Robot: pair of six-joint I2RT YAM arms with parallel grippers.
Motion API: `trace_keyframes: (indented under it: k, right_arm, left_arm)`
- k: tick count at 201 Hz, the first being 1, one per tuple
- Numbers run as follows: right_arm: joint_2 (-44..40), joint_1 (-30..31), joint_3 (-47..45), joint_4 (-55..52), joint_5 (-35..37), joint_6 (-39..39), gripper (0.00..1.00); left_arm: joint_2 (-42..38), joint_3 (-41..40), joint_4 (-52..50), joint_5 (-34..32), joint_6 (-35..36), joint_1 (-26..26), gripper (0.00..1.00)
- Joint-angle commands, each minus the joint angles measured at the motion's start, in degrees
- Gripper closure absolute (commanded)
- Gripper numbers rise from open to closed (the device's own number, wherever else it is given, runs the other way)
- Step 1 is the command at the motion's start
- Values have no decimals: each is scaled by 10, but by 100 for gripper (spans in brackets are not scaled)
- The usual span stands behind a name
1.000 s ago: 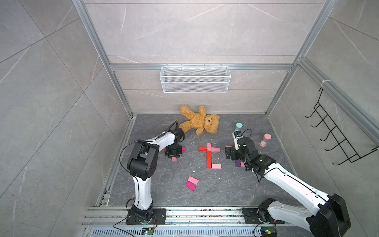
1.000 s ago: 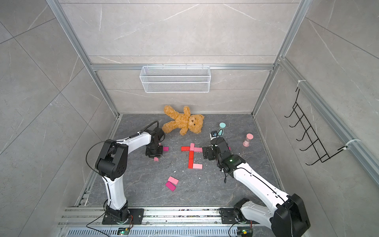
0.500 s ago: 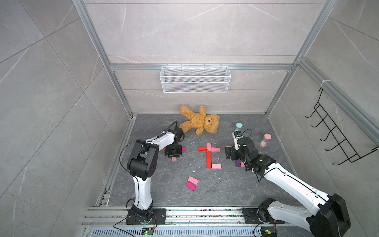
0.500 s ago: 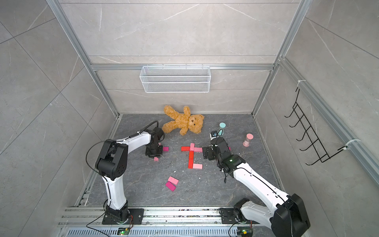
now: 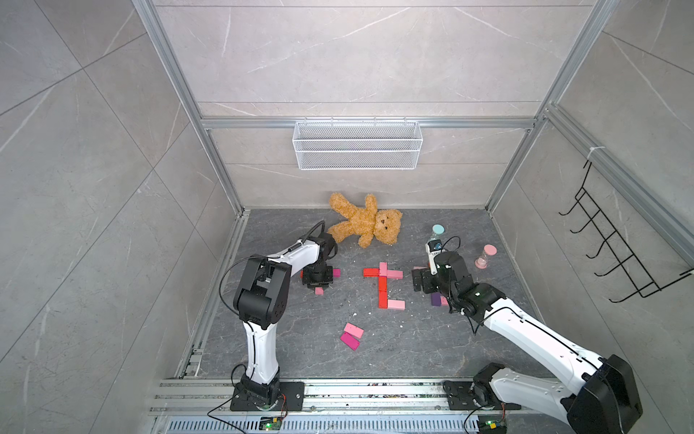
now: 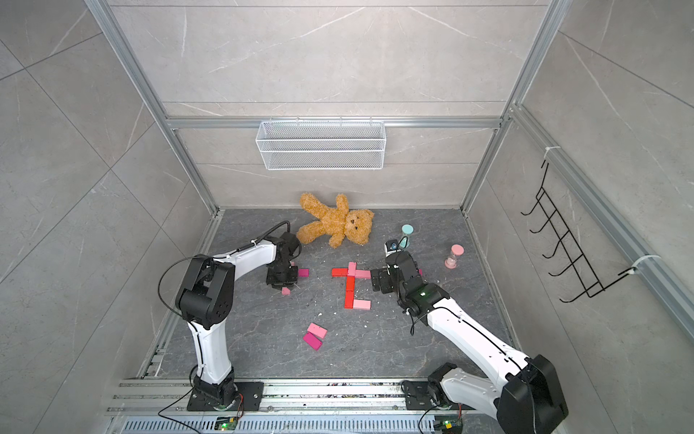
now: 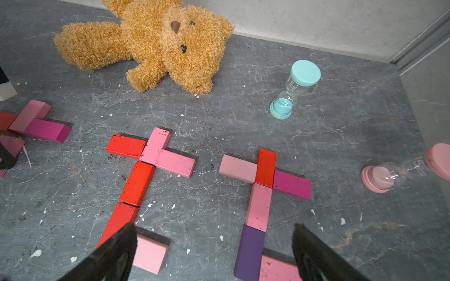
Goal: Assemble the letter t with building blocks
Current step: Assemble the building block at the center of the board.
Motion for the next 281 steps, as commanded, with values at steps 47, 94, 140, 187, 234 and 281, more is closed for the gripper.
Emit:
trace_keyframes:
  k: [47, 94, 140, 187, 234, 281]
  right_arm:
    - [5, -1, 13, -8, 7, -5, 0]
    - [4, -2, 12, -8, 8, -5, 0]
    - [2, -1, 12, -8, 8, -5, 0]
    - [4, -1, 11, -8, 8, -4, 0]
    - [3, -2, 11, -8, 7, -4, 0]
    - [2, -1, 10, -7, 7, -4, 0]
  left_arm:
    - [30, 10, 31, 4, 15, 6, 96]
    - [31, 11, 30, 3, 21, 7, 95]
    - [19, 2, 35, 3, 23, 7, 93]
    - [3, -9, 39, 0, 22, 7, 93]
    - [-4, -12, 41, 1, 21, 7, 92]
    - [-9, -12, 39, -3, 19, 7, 92]
